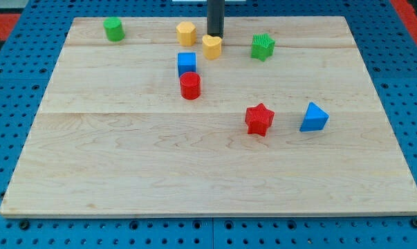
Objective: Slide the blue triangle to the diagonal top right of the green star
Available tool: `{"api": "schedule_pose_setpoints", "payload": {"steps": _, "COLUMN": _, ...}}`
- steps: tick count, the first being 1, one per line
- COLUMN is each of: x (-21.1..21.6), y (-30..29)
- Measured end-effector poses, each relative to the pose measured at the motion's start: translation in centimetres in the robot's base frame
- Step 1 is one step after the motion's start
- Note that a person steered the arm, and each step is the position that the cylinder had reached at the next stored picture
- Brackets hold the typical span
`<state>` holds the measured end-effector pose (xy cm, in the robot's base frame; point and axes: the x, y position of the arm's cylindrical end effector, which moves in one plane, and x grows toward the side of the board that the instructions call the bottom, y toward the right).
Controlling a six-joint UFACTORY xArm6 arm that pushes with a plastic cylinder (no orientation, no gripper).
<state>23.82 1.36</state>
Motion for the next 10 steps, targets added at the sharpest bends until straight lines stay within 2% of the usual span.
{"api": "schedule_pose_setpoints", "payload": {"steps": 1, "x": -1.2, "y": 5.3}}
{"api": "schedule_pose_setpoints", "payload": {"steps": 2, "x": -0.1, "y": 12.2}}
{"api": "schedule_pose_setpoints", "payload": {"steps": 3, "x": 3.9, "y": 15.8}}
{"api": "schedule_pose_setpoints", "payload": {"steps": 4, "x": 8.1, "y": 15.7}}
{"api": "schedule_pose_setpoints", "payload": {"steps": 7, "x": 9.8, "y": 27.1}}
{"api": "schedule_pose_setpoints", "payload": {"steps": 8, "x": 16.7, "y": 29.3}}
{"api": "schedule_pose_setpoints", "payload": {"steps": 9, "x": 24.6, "y": 28.1}}
{"api": "schedule_pose_setpoints", "payload": {"steps": 10, "x": 25.0, "y": 22.1}}
